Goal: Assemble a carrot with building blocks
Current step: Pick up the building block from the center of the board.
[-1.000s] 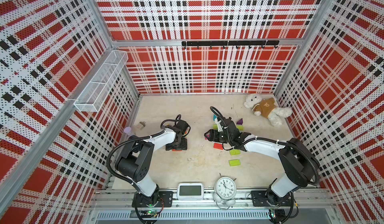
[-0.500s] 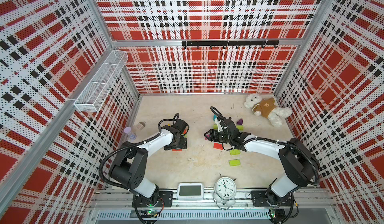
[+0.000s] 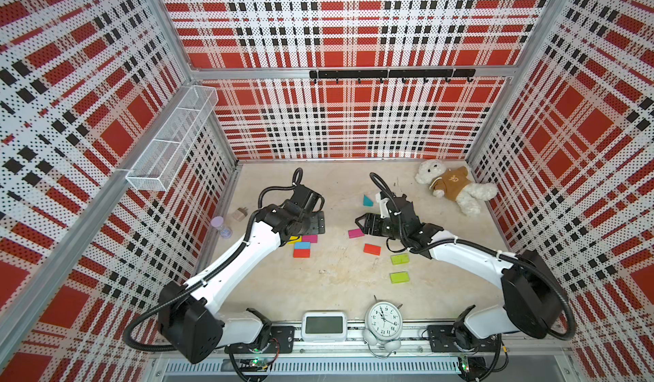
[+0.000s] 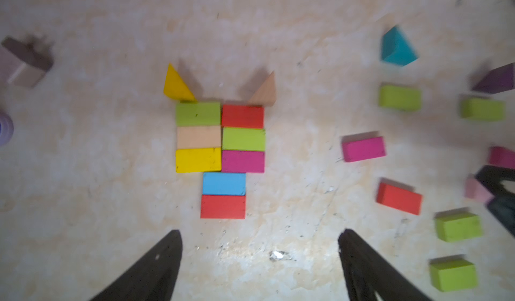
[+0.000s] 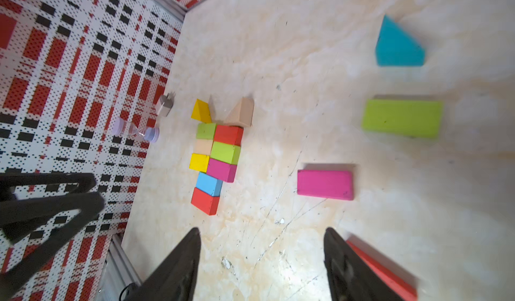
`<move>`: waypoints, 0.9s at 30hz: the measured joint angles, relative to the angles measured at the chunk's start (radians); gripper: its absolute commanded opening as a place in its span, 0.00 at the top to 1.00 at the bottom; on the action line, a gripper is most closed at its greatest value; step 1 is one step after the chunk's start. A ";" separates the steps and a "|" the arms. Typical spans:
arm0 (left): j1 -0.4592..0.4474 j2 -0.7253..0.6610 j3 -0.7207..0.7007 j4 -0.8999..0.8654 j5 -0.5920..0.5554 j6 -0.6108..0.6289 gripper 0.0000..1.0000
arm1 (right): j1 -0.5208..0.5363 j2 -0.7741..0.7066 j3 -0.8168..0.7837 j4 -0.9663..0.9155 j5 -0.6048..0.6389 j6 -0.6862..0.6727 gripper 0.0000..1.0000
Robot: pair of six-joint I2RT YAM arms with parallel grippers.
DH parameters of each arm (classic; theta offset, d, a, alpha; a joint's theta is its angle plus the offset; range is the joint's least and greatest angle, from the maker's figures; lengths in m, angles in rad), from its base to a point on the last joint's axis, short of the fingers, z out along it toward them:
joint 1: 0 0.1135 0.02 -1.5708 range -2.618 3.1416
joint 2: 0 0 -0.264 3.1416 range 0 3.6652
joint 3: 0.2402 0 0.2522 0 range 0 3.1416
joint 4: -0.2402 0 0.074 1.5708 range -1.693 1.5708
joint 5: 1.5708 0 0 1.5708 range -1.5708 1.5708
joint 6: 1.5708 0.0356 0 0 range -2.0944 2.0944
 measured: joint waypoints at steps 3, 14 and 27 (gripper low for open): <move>-0.043 0.007 0.054 0.045 -0.008 0.002 0.09 | -0.055 -0.059 -0.008 -0.035 0.027 -0.045 0.27; -0.086 0.230 0.187 0.187 -0.003 0.045 0.09 | -0.162 0.059 0.092 -0.257 0.080 -0.228 0.22; 0.202 0.192 0.011 0.335 0.177 0.004 0.08 | -0.138 0.433 0.433 -0.380 0.162 -0.287 0.19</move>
